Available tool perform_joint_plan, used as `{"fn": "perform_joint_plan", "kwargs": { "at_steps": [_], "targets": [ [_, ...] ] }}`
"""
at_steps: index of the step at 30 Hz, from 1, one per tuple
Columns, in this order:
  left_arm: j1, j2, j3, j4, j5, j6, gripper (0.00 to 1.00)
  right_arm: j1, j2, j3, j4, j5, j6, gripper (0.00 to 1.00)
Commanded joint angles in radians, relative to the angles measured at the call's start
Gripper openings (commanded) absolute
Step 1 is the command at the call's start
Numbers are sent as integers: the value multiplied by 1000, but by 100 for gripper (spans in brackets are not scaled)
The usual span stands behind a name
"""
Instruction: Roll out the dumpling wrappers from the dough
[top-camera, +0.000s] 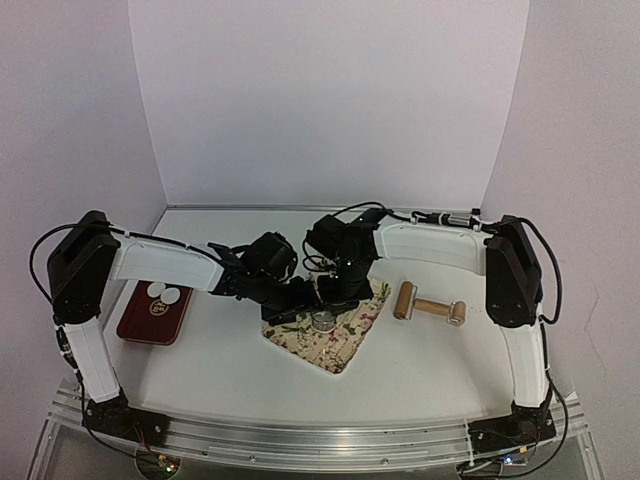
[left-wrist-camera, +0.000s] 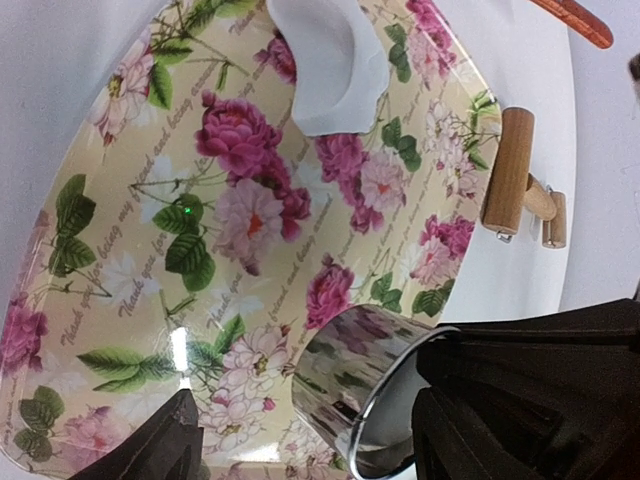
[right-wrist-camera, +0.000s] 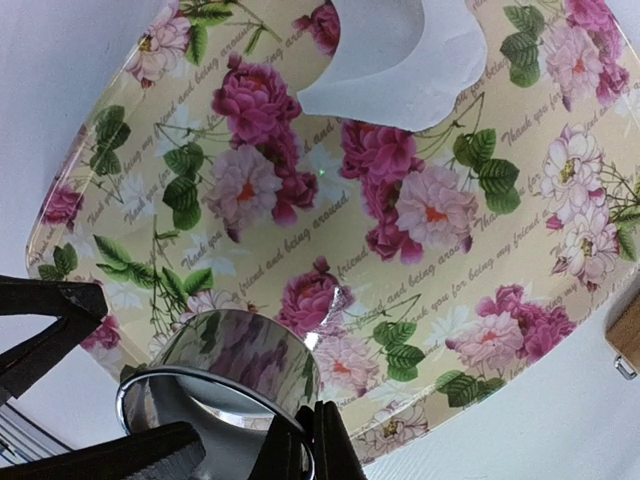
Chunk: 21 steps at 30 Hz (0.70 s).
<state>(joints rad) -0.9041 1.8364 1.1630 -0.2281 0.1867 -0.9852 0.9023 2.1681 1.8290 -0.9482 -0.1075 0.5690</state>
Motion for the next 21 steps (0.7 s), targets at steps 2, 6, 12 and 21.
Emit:
{"fn": "perform_joint_plan", "kwargs": {
  "at_steps": [2, 6, 12, 21],
  "targets": [
    [-12, 29, 38, -39, -25, -14, 70, 11, -66, 42, -15, 53, 1, 0],
    [-13, 59, 67, -49, -30, -19, 68, 20, -72, 41, -17, 66, -13, 0],
    [-18, 128, 150, -117, -46, -5, 68, 32, -70, 37, -16, 88, -37, 0],
    [-35, 176, 210, -230, -69, 17, 68, 35, -66, 53, -15, 107, -46, 0]
  ]
}}
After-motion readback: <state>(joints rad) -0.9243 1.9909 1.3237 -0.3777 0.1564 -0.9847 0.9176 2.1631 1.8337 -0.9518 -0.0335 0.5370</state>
